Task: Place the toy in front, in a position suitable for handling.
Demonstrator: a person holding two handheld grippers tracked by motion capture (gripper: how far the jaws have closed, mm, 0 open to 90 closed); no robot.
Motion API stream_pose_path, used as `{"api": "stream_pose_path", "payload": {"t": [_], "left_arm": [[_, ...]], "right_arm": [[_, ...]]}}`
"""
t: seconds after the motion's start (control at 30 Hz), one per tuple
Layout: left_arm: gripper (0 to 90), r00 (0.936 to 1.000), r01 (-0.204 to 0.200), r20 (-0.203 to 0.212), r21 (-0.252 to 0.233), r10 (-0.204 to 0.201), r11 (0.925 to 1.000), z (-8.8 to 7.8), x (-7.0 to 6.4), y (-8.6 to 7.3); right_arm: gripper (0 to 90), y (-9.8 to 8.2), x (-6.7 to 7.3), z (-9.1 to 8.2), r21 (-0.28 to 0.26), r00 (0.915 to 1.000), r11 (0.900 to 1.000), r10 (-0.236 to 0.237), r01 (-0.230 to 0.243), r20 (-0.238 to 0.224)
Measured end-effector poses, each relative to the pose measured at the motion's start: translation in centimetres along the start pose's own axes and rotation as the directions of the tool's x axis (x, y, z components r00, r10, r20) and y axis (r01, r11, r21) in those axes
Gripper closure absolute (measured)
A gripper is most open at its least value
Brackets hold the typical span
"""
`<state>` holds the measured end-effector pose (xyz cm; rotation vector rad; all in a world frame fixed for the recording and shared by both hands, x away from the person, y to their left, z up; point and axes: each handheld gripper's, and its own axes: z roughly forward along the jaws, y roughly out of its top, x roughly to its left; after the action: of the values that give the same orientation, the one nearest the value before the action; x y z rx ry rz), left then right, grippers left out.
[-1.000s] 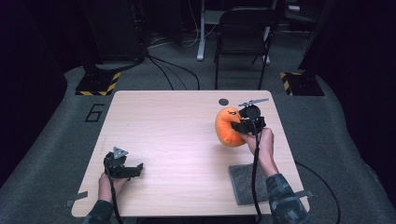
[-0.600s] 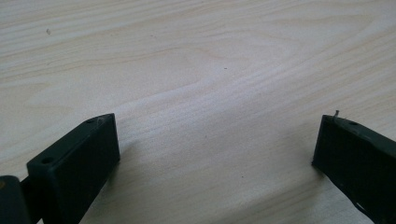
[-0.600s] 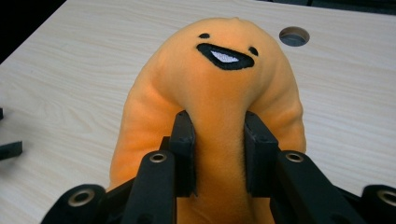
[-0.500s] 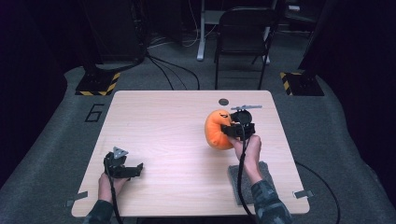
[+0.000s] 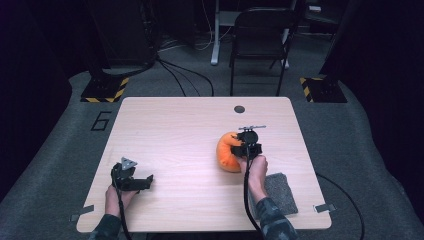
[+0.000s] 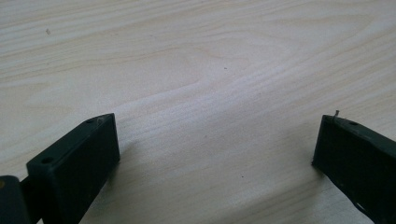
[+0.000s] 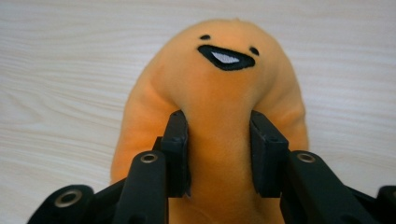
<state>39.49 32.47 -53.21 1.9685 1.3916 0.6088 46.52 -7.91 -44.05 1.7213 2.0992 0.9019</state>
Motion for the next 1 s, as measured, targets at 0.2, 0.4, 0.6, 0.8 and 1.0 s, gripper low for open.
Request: {"api": "stream_pose_path", "payload": {"t": [0.2, 0.4, 0.6, 0.8, 1.0], "left_arm": [[0.3, 1.0, -0.001, 0.0, 0.0, 0.001, 1.0, 0.0, 0.0, 0.0], [0.3, 1.0, -0.001, 0.0, 0.0, 0.001, 1.0, 0.0, 0.0, 0.0], [0.3, 1.0, -0.002, 0.001, 0.0, 0.002, 1.0, 0.0, 0.0, 0.0], [0.3, 1.0, -0.001, 0.001, 0.0, 0.001, 1.0, 0.0, 0.0, 0.0], [0.3, 1.0, -0.002, 0.0, 0.0, 0.002, 1.0, 0.0, 0.0, 0.0]], "right_arm": [[49.6, -0.2, 0.4, 0.1, -0.026, 0.9998, 1.0, -0.006, 0.006, 0.017], [14.1, 0.1, -0.2, -2.0, -0.103, 0.9989, 0.994, -0.046, 0.047, 0.008], [5.0, -0.1, -2.0, -5.4, -0.158, 0.9935, 0.982, -0.111, 0.106, -0.023], [1.1, -2.1, -4.6, -9.3, -0.174, 0.9866, 0.972, -0.163, 0.16, -0.004], [0.0, -5.4, -6.6, -10.6, -0.143, 0.9813, 0.971, -0.192, 0.192, 0.015]]}}
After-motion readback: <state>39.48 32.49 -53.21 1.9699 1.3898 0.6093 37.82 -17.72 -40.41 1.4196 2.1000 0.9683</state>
